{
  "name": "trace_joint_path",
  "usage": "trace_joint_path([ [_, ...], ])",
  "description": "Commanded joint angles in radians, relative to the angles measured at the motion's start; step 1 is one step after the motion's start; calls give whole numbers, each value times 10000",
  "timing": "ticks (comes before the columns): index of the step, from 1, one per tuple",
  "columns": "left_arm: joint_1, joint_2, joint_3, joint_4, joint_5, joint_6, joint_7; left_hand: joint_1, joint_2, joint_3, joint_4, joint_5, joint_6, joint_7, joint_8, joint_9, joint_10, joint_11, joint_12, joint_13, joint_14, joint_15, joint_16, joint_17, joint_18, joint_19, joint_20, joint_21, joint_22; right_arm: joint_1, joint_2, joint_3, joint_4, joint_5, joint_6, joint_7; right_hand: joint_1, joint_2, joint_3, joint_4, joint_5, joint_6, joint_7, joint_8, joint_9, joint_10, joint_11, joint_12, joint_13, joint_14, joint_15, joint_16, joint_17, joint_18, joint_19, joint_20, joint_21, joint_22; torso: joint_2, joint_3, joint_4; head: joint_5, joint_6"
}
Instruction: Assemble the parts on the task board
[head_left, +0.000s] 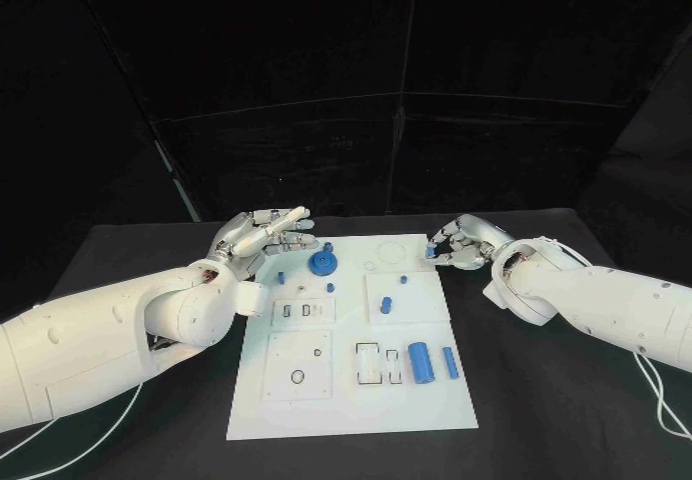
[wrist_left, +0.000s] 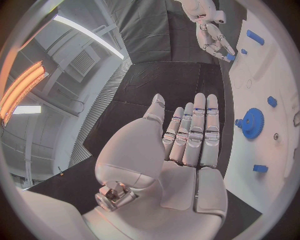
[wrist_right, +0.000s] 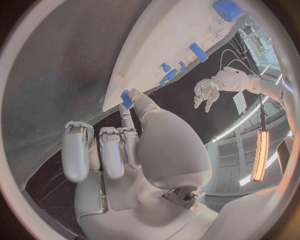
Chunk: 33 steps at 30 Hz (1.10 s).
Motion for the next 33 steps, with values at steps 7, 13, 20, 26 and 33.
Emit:
trace_joint_path([
  [7,19,-23,7,-59,-12,89,205,6,75,-16,-75,45,43,10,-74,-13,91,-9,-77,-5,68,44,-57,27,131,84,-7,-57,-28,146,-198,13,1726,-401,-912,-1888,-49,123,77,50,66,186,-191,-48,53,513,-74,44,1893,1057,-71,24,2627,-117,289,-73,56,683,-58,-54,76,115,14],
  [13,20,30,7,-232,-12,91,244,7,78,-15,-77,45,44,9,-75,-13,93,-9,-79,-5,70,43,-59,29,131,85,-7,-59,-30,187,136,14,2463,-738,-750,-2646,-49,114,96,39,73,155,-183,-82,41,509,-71,37,1887,1057,-72,24,2627,-114,284,-80,50,670,-154,-109,141,193,-61],
  [20,22,67,8,-382,-12,83,279,7,78,-15,-77,45,44,9,-75,-13,93,-9,-79,-5,70,43,-59,29,131,85,-7,-59,-30,197,914,15,2714,-1495,-461,-3006,-76,70,88,35,60,144,-175,-106,33,506,-65,32,1883,1057,-71,24,2627,-114,281,-84,46,663,-236,-146,190,270,-123],
  [26,26,78,9,-314,-12,122,285,11,83,-11,-81,46,47,7,-77,-13,98,-11,-81,-5,73,43,-62,31,131,87,-7,-62,-32,195,1671,12,2287,-1777,-78,-2964,-100,48,88,39,46,119,-164,-137,22,490,-57,17,1862,1057,-67,24,2627,-111,275,-84,39,648,-273,-226,246,338,-204],
  [33,38,94,9,-399,-12,108,294,23,101,1,-92,46,58,4,-79,-11,112,-14,-87,-3,80,41,-70,37,133,94,-8,-68,-37,160,2456,-95,1853,-2172,523,-2976,-105,47,89,42,43,115,-161,-143,20,490,-55,16,1862,1057,-66,24,2627,-113,278,-84,42,655,-278,-238,259,527,-264],
])
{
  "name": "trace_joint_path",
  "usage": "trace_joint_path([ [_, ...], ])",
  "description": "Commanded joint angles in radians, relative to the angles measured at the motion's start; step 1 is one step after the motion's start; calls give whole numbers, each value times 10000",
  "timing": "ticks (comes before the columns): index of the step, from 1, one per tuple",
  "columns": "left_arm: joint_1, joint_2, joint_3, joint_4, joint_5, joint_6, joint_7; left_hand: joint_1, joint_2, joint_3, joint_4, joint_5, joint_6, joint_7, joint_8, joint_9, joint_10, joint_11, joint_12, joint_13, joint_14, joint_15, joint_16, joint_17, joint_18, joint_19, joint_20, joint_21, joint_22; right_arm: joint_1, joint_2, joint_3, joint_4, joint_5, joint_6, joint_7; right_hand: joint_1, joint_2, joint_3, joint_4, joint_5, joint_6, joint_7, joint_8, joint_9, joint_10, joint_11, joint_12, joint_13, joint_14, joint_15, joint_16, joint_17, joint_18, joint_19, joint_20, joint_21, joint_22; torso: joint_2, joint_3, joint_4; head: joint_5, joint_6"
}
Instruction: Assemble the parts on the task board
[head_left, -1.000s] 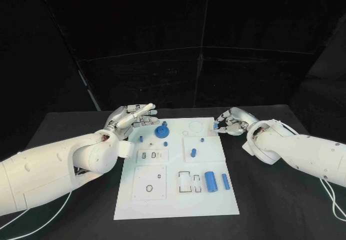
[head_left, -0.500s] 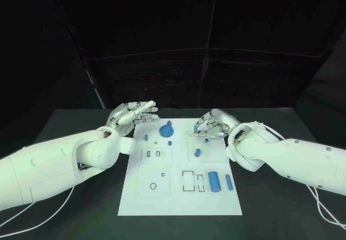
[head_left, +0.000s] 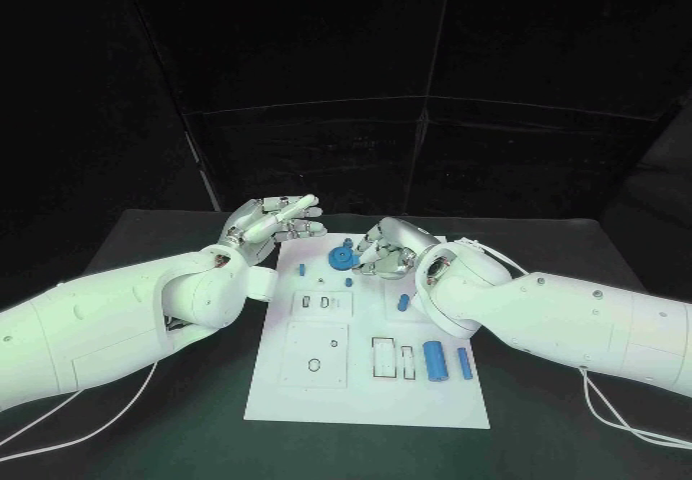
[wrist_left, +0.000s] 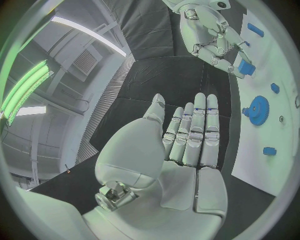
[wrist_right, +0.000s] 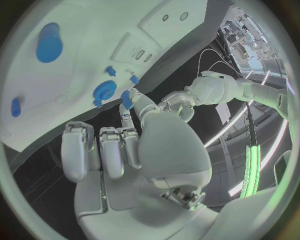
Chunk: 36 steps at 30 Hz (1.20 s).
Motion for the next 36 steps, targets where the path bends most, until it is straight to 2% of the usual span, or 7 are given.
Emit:
trace_joint_path([
  [1,27,13,9,-41,-12,102,184,23,101,2,-36,46,58,4,-37,-11,74,24,-42,-3,44,4,-35,8,132,94,-8,-68,-9,-12,216,-151,-93,-602,696,-104,-61,-2,52,5,12,136,-136,37,19,451,-21,12,1856,1057,-67,24,2631,-113,277,-85,40,651,-3,-5,15,89,-25],
  [5,40,5,10,-64,-12,93,188,23,101,2,-36,46,58,4,-37,-11,74,24,-42,-3,44,4,-35,8,132,94,-8,-68,-9,-30,495,-344,-228,-730,903,-131,-64,-1,52,6,11,135,-135,36,18,449,-20,10,1854,1057,-67,24,2631,-113,276,-84,39,650,6,-4,6,133,-55],
  [11,53,-1,10,-108,-12,50,176,23,101,2,-36,46,58,4,-37,-11,74,24,-42,-3,44,4,-35,8,132,94,-8,-68,-9,-76,799,-498,-428,-953,1139,-131,-87,-3,54,18,-5,130,-130,19,13,428,-15,-8,1827,1057,-62,24,2631,-109,268,-83,29,630,13,8,-4,159,-92],
  [13,56,8,10,-129,-12,43,174,23,101,2,-36,46,58,4,-37,-11,74,24,-42,-3,44,4,-35,8,132,94,-8,-68,-9,-86,876,-614,-474,-1028,1226,-129,-87,-3,54,18,-5,130,-130,19,13,428,-15,-8,1827,1057,-62,24,2631,-109,268,-83,29,630,9,11,3,181,-114],
  [17,59,21,10,-145,-12,43,173,23,101,2,-36,46,58,4,-37,-11,74,24,-42,-3,44,4,-35,8,132,94,-8,-68,-9,-115,991,-703,-538,-1176,1303,-123,-104,-18,52,22,-22,128,-127,7,10,430,-12,-8,1830,1057,-59,24,2631,-109,267,-81,29,630,3,26,-16,220,-139],
  [22,60,36,10,-148,-12,51,172,23,101,2,-36,46,58,4,-37,-11,74,24,-42,-3,44,4,-35,8,132,94,-8,-68,-9,-147,1080,-739,-584,-1298,1316,-130,-104,-18,52,22,-22,128,-127,7,10,430,-12,-8,1830,1057,-59,24,2631,-109,267,-81,29,630,2,32,-18,254,-166],
  [36,59,62,10,-157,-12,69,166,23,101,2,-36,46,58,4,-37,-11,74,24,-42,-3,44,4,-35,8,132,94,-8,-68,-9,-182,1176,-755,-673,-1413,1301,-171,-135,-43,47,32,-32,120,-120,-18,3,415,-6,-22,1812,1057,-54,24,2631,-105,259,-78,18,609,1,21,-15,285,-209],
])
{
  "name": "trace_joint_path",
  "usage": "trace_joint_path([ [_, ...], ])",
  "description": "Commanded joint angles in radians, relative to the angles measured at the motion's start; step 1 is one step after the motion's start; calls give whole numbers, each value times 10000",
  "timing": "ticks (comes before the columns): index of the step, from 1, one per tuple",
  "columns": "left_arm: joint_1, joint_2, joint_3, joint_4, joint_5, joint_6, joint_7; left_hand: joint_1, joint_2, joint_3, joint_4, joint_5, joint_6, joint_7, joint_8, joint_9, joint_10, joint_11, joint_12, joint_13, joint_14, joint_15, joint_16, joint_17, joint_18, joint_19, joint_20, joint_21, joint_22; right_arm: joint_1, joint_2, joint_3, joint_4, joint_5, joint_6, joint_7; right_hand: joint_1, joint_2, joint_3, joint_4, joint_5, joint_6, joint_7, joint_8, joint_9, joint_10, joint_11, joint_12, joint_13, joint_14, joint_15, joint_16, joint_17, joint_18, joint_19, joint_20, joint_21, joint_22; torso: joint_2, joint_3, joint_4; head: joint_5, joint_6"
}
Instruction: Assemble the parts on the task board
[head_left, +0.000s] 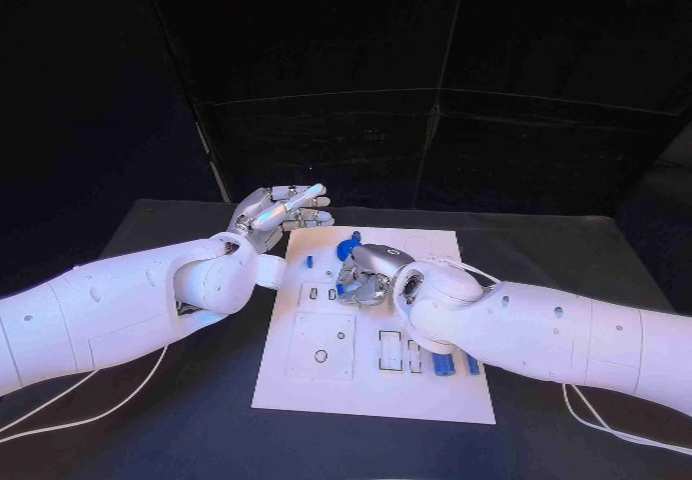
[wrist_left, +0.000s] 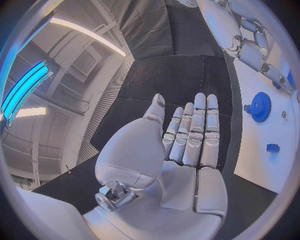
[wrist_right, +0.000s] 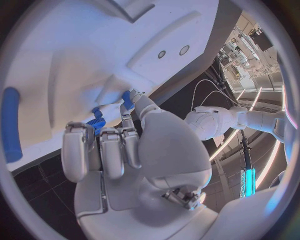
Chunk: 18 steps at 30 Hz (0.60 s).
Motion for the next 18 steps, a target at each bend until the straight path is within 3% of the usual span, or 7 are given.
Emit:
trace_joint_path([
  [1,18,16,9,4,-12,76,147,23,101,2,-37,46,58,4,-37,-11,75,23,-42,-4,44,5,-39,11,133,94,-8,-68,-11,-20,24,-20,-23,-152,141,-54,-79,16,64,21,11,170,-70,2,11,416,-7,-22,1812,1057,-55,24,2634,-106,259,-79,18,609,1,-9,-2,4,-15],
  [18,18,12,9,38,-12,93,135,23,101,2,-37,46,58,4,-37,-11,75,23,-42,-4,44,5,-39,11,133,94,-8,-68,-11,-69,45,-20,-155,-160,704,-250,-193,-156,29,34,-35,80,-15,-141,-25,367,39,-69,1761,1057,-19,24,2634,-98,238,-52,-7,568,-5,-7,5,-27,-50],
])
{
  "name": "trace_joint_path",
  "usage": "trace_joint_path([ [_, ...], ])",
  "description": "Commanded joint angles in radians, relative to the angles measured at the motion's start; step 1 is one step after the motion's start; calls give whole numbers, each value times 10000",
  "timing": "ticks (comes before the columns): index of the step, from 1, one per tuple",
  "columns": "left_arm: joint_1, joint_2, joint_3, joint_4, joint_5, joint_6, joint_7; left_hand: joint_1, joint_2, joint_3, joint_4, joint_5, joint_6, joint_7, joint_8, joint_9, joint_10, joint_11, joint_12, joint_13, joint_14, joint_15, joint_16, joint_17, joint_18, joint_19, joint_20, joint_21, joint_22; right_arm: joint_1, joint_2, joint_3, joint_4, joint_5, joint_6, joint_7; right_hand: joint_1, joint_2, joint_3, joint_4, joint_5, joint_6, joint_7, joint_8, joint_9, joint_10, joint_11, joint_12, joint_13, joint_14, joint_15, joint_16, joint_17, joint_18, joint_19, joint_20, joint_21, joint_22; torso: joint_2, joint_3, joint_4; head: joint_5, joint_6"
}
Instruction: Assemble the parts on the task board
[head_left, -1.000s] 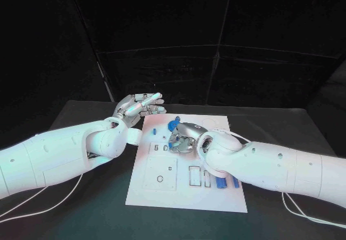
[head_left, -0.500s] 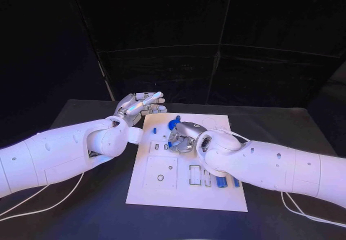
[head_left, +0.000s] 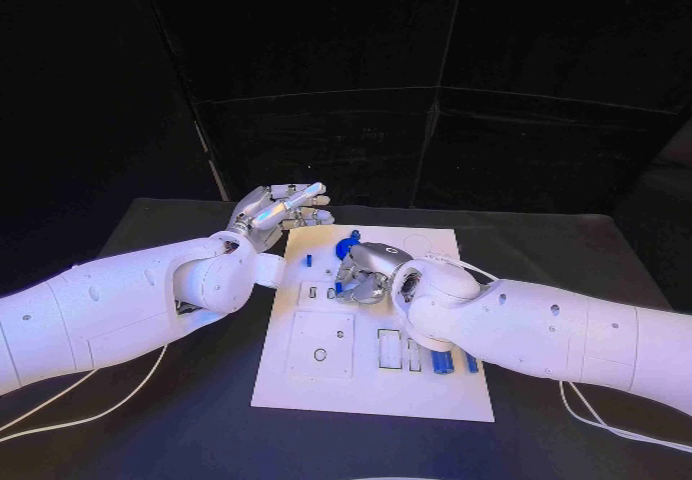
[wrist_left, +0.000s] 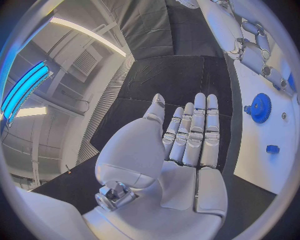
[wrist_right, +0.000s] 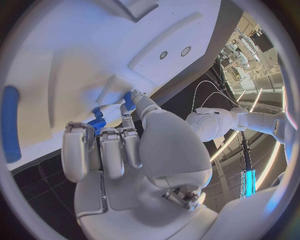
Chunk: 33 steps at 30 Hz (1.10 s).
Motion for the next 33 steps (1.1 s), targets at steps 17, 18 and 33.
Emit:
trace_joint_path([
  [17,17,28,9,29,-12,115,117,36,128,17,-62,45,79,5,-50,-10,103,20,-64,-3,63,0,-63,30,134,113,-11,-84,-26,-98,11,-52,-74,-51,780,-299,-328,-315,-153,108,-92,-12,19,-221,-23,288,89,-143,1671,1057,28,24,2635,-87,214,-6,-37,517,0,2,-3,5,-31],
  [18,17,29,9,28,-12,115,117,36,128,17,-62,45,79,5,-50,-10,103,20,-64,-3,63,0,-63,30,134,113,-11,-84,-26,-100,10,-52,-75,-51,761,-307,-337,-329,-159,113,-97,-25,25,-236,-26,279,94,-150,1661,1057,31,24,2635,-86,211,-3,-40,511,1,4,1,6,-34],
  [33,17,30,9,15,-12,110,119,36,128,17,-62,45,79,5,-50,-10,103,20,-64,-3,63,0,-63,30,134,113,-11,-84,-26,-112,39,-52,-90,-67,524,-420,-496,-522,-289,243,-339,-349,171,-529,-49,112,225,-296,1482,1057,139,24,2635,-68,165,90,-97,413,1,0,11,13,-50],
])
